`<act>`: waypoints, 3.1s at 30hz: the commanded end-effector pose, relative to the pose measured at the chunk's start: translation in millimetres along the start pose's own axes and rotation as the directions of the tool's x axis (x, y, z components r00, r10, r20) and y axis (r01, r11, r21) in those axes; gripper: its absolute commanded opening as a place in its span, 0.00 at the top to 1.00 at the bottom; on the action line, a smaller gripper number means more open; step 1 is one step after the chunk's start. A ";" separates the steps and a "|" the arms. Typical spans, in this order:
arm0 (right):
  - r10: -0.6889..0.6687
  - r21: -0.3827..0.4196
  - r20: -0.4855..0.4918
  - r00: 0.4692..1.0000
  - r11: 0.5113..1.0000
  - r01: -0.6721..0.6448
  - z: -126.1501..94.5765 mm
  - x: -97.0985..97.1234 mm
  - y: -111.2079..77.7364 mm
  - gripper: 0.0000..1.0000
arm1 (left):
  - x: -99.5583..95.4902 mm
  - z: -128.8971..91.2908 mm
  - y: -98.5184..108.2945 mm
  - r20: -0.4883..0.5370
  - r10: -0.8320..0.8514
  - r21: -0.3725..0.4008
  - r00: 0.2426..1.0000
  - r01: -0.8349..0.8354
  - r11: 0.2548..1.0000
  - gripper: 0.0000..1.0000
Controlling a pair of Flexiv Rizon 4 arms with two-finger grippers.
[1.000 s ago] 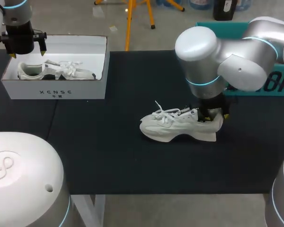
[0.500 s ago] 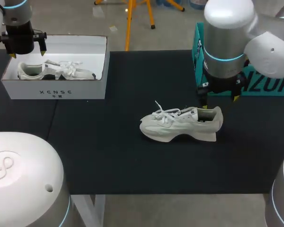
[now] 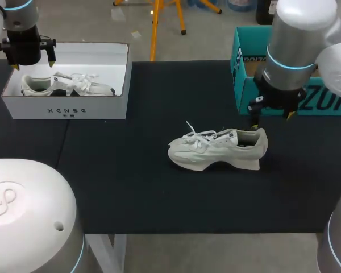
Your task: Take the shoe out of the shoebox, open the shoe tongue, remove and reinsert the insole, then place the shoe into the shoebox
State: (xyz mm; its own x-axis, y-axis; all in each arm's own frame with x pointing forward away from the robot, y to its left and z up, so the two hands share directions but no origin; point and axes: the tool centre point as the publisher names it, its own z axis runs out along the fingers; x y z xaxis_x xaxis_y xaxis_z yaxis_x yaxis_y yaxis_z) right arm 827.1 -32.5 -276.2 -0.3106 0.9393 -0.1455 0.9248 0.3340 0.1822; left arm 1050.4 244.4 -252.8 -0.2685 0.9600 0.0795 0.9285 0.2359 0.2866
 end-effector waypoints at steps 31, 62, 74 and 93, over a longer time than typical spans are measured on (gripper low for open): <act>-0.984 -0.502 -0.178 0.016 0.105 0.858 -14.4 -59.6 -21.1 0.00 | -0.7 0.1 0.7 -0.002 0.000 0.001 1.000 0.000 1.000 0.00; -0.968 -0.648 -0.110 0.227 0.243 0.722 -18.2 -66.7 -63.1 0.00 | -0.7 0.1 0.7 -0.002 0.000 0.001 1.000 0.000 1.000 0.00; -0.937 -0.760 -0.135 0.321 0.306 0.574 30.5 -77.2 -55.1 0.00 | -0.7 0.1 0.7 -0.002 0.000 0.001 1.000 0.000 1.000 0.00; -0.963 -0.876 -0.139 0.230 0.227 0.425 76.3 -59.1 -52.7 0.00 | -0.7 0.1 0.7 -0.002 0.000 0.001 1.000 0.000 1.000 0.00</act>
State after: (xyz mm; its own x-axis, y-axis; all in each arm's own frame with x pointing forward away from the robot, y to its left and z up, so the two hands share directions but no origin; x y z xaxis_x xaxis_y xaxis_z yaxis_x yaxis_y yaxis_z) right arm 807.1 -113.6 -344.0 -0.9931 -0.0826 -0.0834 -0.1155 0.5614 0.8194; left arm 1050.3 244.4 -252.8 -0.2684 0.9600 0.0795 0.9286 0.2358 0.2865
